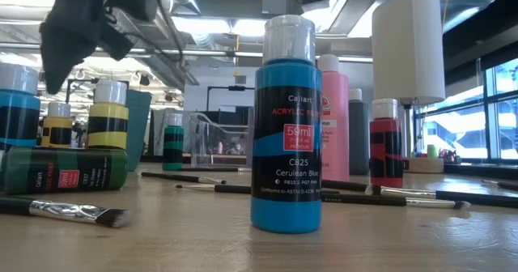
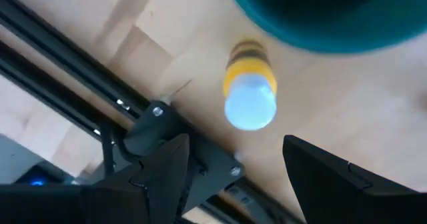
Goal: Pick & Place Paint Supplies
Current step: Put the yellow paint bottle into the transparent bin
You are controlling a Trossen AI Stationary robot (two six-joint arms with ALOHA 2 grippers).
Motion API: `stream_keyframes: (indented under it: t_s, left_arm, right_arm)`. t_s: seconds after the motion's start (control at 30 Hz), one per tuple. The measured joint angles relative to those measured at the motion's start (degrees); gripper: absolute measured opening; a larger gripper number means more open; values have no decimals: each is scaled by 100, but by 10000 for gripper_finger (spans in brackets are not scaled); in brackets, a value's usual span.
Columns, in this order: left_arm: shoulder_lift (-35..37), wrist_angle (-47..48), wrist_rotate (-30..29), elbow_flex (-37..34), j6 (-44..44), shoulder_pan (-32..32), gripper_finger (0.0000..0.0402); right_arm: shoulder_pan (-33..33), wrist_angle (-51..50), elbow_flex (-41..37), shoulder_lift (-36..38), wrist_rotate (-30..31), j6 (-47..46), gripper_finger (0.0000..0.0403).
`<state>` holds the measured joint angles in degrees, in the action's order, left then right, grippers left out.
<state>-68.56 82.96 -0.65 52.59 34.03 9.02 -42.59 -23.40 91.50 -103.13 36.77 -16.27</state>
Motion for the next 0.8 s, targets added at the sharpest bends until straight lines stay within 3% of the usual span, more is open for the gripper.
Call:
stream_keyframes:
  t_s: [0.1, 0.33, 0.53, 0.8]
  left_arm:
    - [8, -31, 255, -69, -295, 81, 239]
    - [64, -219, -329, -60, -331, 91, 239]
    - [64, -805, -247, -305, -333, 89, 239]
    - [62, -809, -313, -452, -331, 91, 239]
  right_arm:
    - [1, 2, 0, 0, 2, 7, 263]
    - [33, 3, 0, 0, 4, 42, 263]
    - [44, 4, 0, 0, 4, 52, 263]
    - [20, 2, 0, 0, 4, 37, 264]
